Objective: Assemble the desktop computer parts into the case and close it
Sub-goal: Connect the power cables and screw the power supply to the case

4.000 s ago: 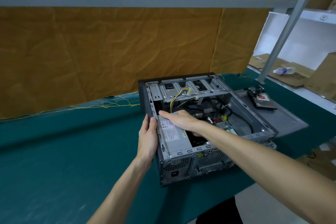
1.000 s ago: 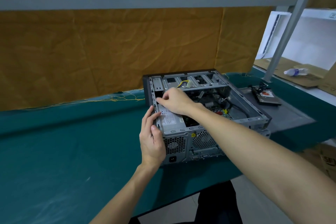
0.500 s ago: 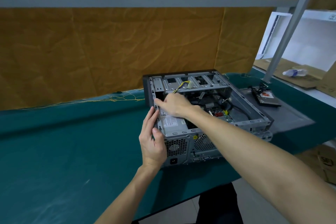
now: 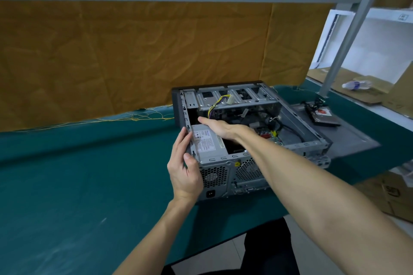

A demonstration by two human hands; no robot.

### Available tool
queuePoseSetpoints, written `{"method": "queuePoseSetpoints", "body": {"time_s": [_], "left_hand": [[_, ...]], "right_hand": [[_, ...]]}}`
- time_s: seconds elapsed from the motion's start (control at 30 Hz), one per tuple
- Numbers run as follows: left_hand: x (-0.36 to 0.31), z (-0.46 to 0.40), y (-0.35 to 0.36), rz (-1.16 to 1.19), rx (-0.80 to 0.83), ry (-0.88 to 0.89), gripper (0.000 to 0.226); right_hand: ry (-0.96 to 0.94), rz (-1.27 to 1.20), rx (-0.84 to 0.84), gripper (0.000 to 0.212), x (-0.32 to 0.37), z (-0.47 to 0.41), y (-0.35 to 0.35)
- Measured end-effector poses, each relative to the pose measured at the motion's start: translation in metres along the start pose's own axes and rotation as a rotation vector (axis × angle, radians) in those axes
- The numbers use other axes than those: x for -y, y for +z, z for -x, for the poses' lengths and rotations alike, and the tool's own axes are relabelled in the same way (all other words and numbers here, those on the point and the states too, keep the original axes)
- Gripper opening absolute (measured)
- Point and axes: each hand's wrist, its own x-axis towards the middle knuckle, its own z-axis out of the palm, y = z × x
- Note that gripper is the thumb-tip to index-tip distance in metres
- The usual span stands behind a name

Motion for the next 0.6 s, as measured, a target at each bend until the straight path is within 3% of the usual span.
{"method": "queuePoseSetpoints", "body": {"time_s": [0.1,0.23,0.3,0.4,0.5,0.6], "left_hand": [[-0.010,-0.002,-0.005,-0.045,0.070,-0.052,0.046],[-0.020,-0.018,-0.025,-0.024,0.143,-0.135,0.044],[-0.023,-0.035,-0.031,0.011,0.095,-0.186,0.037],[-0.021,-0.070,-0.024,-0.082,0.098,-0.223,0.024],[-0.017,-0.106,0.000,-0.182,0.227,-0.207,0.027],[-0.009,-0.139,0.029,-0.250,0.367,-0.189,0.026]], "right_hand": [[-0.041,0.003,-0.118,0.072,-0.002,0.008,0.000],[-0.461,0.360,-0.713,0.034,-0.004,0.013,-0.019],[-0.609,0.541,-0.875,0.010,-0.002,0.008,-0.039],[-0.523,0.799,-0.802,0.055,-0.001,-0.016,-0.071],[-0.514,0.859,-0.752,0.037,-0.010,-0.033,-0.090],[-0.635,0.655,-0.714,0.017,-0.024,-0.037,-0.099]]}}
